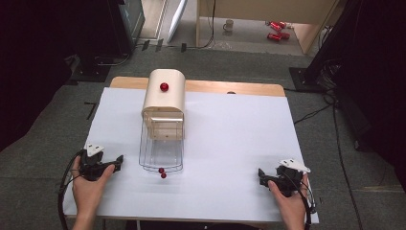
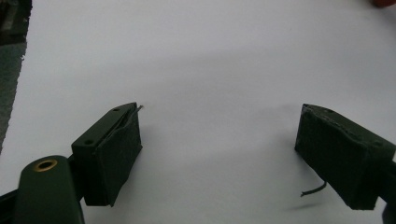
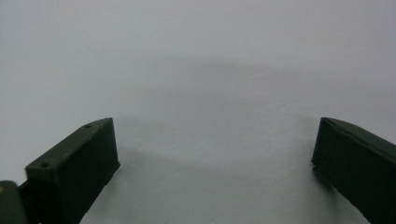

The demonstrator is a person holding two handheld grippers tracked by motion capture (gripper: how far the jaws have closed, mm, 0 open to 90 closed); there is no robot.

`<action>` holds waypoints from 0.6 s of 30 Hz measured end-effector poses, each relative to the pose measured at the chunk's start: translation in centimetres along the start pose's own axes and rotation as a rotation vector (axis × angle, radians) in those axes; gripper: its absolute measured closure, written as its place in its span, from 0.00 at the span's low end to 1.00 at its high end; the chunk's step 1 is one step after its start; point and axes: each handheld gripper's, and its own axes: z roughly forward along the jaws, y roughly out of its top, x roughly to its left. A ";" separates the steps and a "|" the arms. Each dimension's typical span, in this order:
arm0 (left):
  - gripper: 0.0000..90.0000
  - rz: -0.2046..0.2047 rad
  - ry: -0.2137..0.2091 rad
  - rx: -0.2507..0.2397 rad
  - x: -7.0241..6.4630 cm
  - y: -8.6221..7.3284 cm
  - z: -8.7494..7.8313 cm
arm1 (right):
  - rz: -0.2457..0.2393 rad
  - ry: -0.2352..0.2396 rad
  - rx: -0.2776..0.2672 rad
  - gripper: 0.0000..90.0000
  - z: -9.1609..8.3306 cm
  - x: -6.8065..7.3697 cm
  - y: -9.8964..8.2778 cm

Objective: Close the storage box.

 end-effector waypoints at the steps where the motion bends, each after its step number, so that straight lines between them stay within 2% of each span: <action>1: 0.16 0.000 0.000 0.000 0.0 0.0 0.0 | 0.000 0.000 0.000 0.06 0.0 0.0 0.0; 3: 0.16 -0.004 -0.004 -0.001 0.1 0.0 0.0 | 0.025 -0.056 -0.024 0.20 -0.5 0.2 -0.3; 4: 0.16 -0.003 -0.003 -0.002 0.0 0.0 0.0 | 0.041 -0.075 -0.026 0.21 -0.7 0.5 -0.4; 5: 0.16 0.000 0.000 -0.001 0.0 0.0 0.0 | 0.032 -0.070 -0.027 0.20 -0.8 0.8 -0.4; 8: 0.16 0.008 0.006 0.002 -0.1 0.0 0.0 | 0.002 -0.031 -0.038 0.20 -1.2 2.0 -0.4; 9: 0.16 0.008 0.005 0.002 -0.1 0.0 0.0 | -0.015 -0.004 -0.048 0.21 -1.4 3.1 -0.2; 11: 0.16 0.009 0.005 0.002 -0.1 0.0 0.0 | -0.022 0.012 -0.051 0.21 -1.6 3.7 -0.1; 12: 0.16 0.009 0.005 0.001 -0.1 0.0 0.0 | -0.040 0.035 -0.062 0.22 -1.9 4.8 0.2; 13: 0.16 0.009 0.005 0.001 -0.1 0.0 0.0 | -0.040 0.035 -0.062 0.22 -1.9 4.8 0.2; 15: 0.16 0.009 0.005 0.001 -0.1 0.0 0.0 | -0.046 0.063 -0.077 0.25 -2.3 5.9 0.4; 16: 0.16 0.009 0.005 0.001 -0.1 0.0 0.0 | -0.064 0.094 -0.087 0.29 -2.7 7.1 0.6; 18: 0.16 0.009 0.005 0.001 -0.1 0.0 0.0 | -0.082 0.123 -0.094 0.31 -3.0 8.4 0.7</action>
